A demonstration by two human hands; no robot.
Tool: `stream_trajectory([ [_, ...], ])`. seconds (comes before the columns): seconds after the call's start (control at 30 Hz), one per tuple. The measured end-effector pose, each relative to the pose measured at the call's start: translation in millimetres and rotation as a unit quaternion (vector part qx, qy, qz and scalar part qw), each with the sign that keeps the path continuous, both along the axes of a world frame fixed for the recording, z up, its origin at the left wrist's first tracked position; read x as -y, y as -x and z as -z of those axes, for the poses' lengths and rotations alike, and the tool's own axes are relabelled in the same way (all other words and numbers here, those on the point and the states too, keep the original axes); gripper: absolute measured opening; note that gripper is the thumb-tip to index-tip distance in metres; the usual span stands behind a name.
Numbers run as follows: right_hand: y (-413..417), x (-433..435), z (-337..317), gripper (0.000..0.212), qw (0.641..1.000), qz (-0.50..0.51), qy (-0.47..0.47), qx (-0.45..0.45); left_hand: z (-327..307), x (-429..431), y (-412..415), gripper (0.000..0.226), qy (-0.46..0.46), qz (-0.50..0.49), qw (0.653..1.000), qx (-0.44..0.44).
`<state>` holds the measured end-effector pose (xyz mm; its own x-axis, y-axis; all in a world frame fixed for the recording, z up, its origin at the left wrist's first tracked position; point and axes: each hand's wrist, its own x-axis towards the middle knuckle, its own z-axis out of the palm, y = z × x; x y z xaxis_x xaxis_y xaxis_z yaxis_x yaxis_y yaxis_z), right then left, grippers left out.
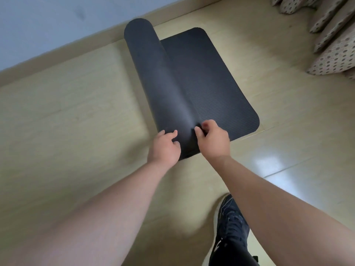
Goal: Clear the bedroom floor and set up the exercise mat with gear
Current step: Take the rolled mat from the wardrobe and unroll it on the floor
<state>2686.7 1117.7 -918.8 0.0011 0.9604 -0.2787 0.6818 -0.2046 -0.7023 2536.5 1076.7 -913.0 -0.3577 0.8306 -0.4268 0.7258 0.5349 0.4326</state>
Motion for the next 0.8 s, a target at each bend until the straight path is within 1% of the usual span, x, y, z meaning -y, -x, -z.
stream_trajectory([
  [0.07, 11.6, -4.8, -2.9, 0.041, 1.000, -0.007, 0.025, 0.011, -2.5, 2.0, 8.8, 0.038, 0.008, -0.029, 1.000, -0.003],
  [0.1, 17.8, -5.0, -3.2, 0.045, 0.998, -0.024, 0.036, 0.036, -3.7, 3.9, 12.0, 0.038, 0.014, -0.044, 0.999, 0.003],
  [0.17, 32.6, -1.8, -3.1, 0.048, 0.994, -0.053, 0.049, 0.080, -6.8, 7.3, 20.8, 0.045, 0.034, -0.079, 0.996, 0.020],
  [0.2, 39.9, 0.7, -4.0, 0.047, 0.994, -0.064, 0.057, 0.072, -8.2, 8.3, 25.6, 0.046, 0.056, -0.098, 0.993, 0.034],
  [0.23, 49.5, 3.8, -5.1, 0.045, 0.994, -0.079, 0.067, 0.045, -9.6, 10.1, 32.8, 0.043, 0.085, -0.116, 0.988, 0.050],
  [0.3, 64.8, 8.2, -9.5, 0.032, 0.989, -0.112, 0.092, 0.000, -13.2, 11.6, 45.3, 0.037, 0.137, -0.128, 0.980, 0.068],
  [0.33, 74.1, 9.6, -12.6, 0.024, 0.987, -0.128, 0.092, 0.012, -15.1, 13.4, 54.3, 0.032, 0.148, -0.129, 0.978, 0.066],
  [0.37, 80.2, 9.2, -15.1, 0.019, 0.986, -0.141, 0.086, 0.035, -17.6, 14.7, 61.4, 0.025, 0.138, -0.124, 0.981, 0.049],
  [0.4, 86.6, 9.3, -17.6, 0.022, 0.983, -0.153, 0.079, 0.065, -20.4, 17.4, 69.8, 0.027, 0.116, -0.117, 0.986, 0.035],
  [0.43, 92.6, 9.5, -20.2, 0.027, 0.980, -0.160, 0.076, 0.092, -20.1, 19.9, 78.4, 0.044, 0.086, -0.099, 0.991, 0.027],
  [0.47, 99.1, 8.8, -23.0, 0.034, 0.977, -0.164, 0.079, 0.113, -21.3, 22.4, 88.4, 0.067, 0.062, -0.064, 0.996, 0.033],
  [0.5, 102.8, 8.4, -24.7, 0.044, 0.975, -0.163, 0.088, 0.125, -23.6, 24.0, 94.9, 0.082, 0.049, -0.018, 0.998, 0.035],
  [0.53, 105.9, 8.5, -26.0, 0.055, 0.973, -0.158, 0.100, 0.134, -26.4, 24.2, 100.6, 0.088, 0.049, 0.026, 0.998, 0.032],
  [0.6, 113.9, 10.8, -26.0, 0.070, 0.963, -0.156, 0.123, 0.179, -28.1, 23.6, 114.0, 0.086, 0.074, 0.071, 0.994, 0.030],
  [0.67, 119.3, 15.8, -23.7, 0.080, 0.953, -0.147, 0.162, 0.211, -25.7, 25.2, 125.9, 0.078, 0.101, 0.078, 0.992, 0.016],
  [0.73, 125.5, 23.1, -19.3, 0.088, 0.951, -0.141, 0.209, 0.178, -20.3, 31.7, 134.8, 0.072, 0.116, 0.079, 0.990, 0.004],
  [0.8, 135.7, 31.0, -13.4, 0.093, 0.954, -0.145, 0.214, 0.150, -9.7, 38.7, 141.5, 0.063, 0.123, 0.055, 0.990, 0.027],
])
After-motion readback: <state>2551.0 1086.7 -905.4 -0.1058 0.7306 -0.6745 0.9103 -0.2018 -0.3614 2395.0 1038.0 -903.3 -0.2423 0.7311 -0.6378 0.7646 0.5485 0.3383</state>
